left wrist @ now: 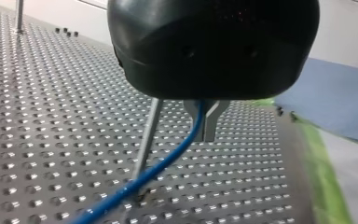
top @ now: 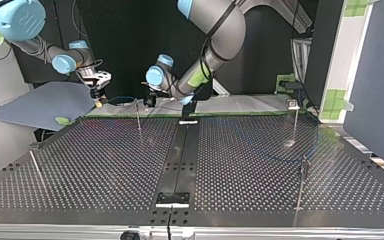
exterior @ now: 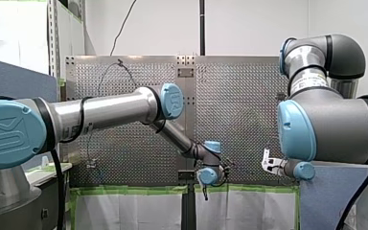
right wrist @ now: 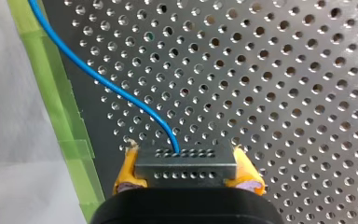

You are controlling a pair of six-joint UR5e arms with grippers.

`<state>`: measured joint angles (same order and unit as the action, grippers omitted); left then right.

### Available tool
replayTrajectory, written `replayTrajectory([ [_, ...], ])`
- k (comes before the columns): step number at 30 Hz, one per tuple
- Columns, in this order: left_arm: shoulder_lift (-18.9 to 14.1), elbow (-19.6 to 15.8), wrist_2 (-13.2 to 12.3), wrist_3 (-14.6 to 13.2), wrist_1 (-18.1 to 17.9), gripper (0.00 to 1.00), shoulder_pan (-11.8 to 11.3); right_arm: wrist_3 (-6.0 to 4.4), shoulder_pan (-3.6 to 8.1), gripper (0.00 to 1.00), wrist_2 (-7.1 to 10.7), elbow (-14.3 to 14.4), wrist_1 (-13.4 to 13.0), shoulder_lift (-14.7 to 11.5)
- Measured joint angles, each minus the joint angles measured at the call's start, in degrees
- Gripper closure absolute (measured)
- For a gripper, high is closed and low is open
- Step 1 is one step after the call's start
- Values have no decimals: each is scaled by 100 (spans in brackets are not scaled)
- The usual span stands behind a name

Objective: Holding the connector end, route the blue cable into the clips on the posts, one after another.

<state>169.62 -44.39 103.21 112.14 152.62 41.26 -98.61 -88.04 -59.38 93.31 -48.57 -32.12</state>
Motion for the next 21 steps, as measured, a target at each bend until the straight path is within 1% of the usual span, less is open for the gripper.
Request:
replayTrajectory([
  [5,2,154,-5,61,54,100,-120,-15,-27,100,-3,-128,58,22],
  [12,4,204,-17,77,91,100,-245,-38,-80,100,-33,-307,66,24],
  [16,4,251,-25,79,118,100,-269,-77,-127,100,-111,-441,66,28],
  [21,4,413,-23,79,280,100,-303,-107,-178,100,-263,-617,66,32],
])
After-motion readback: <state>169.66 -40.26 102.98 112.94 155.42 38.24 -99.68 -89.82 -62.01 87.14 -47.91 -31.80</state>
